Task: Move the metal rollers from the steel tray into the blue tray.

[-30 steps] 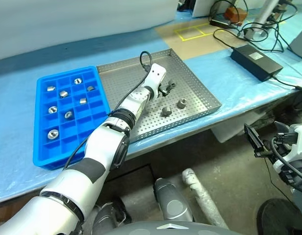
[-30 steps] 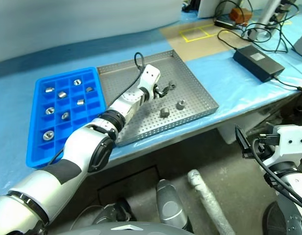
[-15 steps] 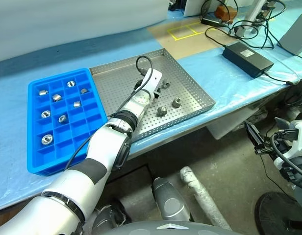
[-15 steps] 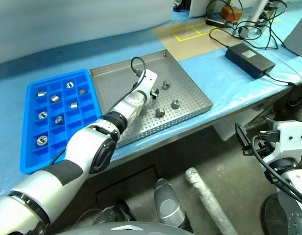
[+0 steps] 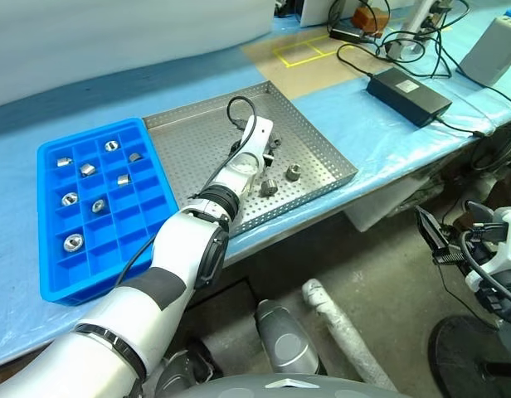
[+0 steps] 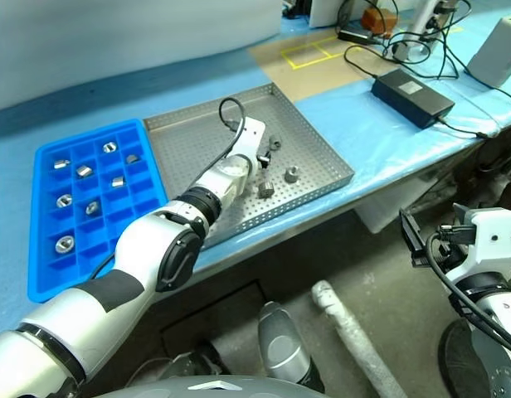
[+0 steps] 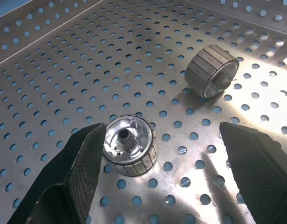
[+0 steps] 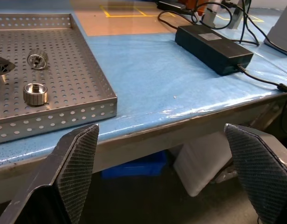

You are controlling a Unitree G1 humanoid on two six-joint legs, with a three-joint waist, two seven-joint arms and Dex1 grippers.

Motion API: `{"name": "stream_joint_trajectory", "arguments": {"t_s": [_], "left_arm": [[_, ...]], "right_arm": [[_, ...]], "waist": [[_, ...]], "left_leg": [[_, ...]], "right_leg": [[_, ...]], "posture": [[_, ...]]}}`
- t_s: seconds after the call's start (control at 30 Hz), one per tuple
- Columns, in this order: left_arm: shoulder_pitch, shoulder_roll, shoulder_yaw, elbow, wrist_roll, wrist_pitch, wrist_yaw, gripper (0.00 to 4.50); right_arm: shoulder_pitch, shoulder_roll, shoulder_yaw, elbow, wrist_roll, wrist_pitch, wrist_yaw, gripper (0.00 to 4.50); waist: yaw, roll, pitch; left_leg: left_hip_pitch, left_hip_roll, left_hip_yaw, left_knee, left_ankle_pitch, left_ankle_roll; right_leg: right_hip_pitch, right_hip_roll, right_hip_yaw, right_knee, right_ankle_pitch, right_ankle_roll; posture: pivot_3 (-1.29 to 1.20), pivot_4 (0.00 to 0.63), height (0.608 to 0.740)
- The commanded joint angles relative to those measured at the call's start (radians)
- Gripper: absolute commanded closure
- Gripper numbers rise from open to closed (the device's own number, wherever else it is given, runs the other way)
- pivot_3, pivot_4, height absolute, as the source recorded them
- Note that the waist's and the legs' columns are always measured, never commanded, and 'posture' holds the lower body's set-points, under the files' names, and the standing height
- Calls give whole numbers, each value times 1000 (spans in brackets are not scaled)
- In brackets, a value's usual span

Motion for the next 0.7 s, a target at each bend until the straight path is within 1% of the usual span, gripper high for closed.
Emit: {"name": "stream_joint_trajectory", "arguments": {"t_s": [0.03,0.13,0.3,0.4,0.57,0.7], "left_arm": [[-33,-1,29,-12,-14,5,36,398],[-37,8,52,-13,-20,1,85,398],[-40,14,77,-12,-26,-1,118,398],[-41,17,94,-12,-36,-5,147,398],[-41,31,121,-12,-38,-20,251,398],[-36,35,127,-10,-36,-19,272,398]], "right_arm": [[28,14,-50,-53,12,-19,-15,0],[51,29,-62,-66,17,-26,-23,0],[80,44,-76,-76,21,-36,-25,0],[99,52,-83,-86,23,-41,-31,0],[149,74,-105,-111,31,-52,-36,0],[174,86,-114,-125,38,-61,-42,0]], "waist": [[-11,0,0],[-29,0,0],[-58,0,0],[-74,0,0],[-97,0,0],[-110,0,0]], "left_leg": [[0,-1,0,0,0,0],[1,-2,0,0,-1,2],[2,-5,-1,0,-2,2],[2,-6,-4,0,-3,3],[1,-8,-4,0,-7,5],[2,-8,-5,0,-9,5]], "right_leg": [[0,-1,0,0,0,0],[2,-2,0,-1,-2,4],[5,-6,-1,-3,-3,11],[10,-5,-3,-10,-2,13],[11,-7,-3,-13,-2,14],[12,-7,-3,-14,-2,16]], "posture": [[-1084,150,740],[-1102,150,740],[-1124,150,740],[-1143,150,740],[-1165,150,740],[-1181,150,740]]}}
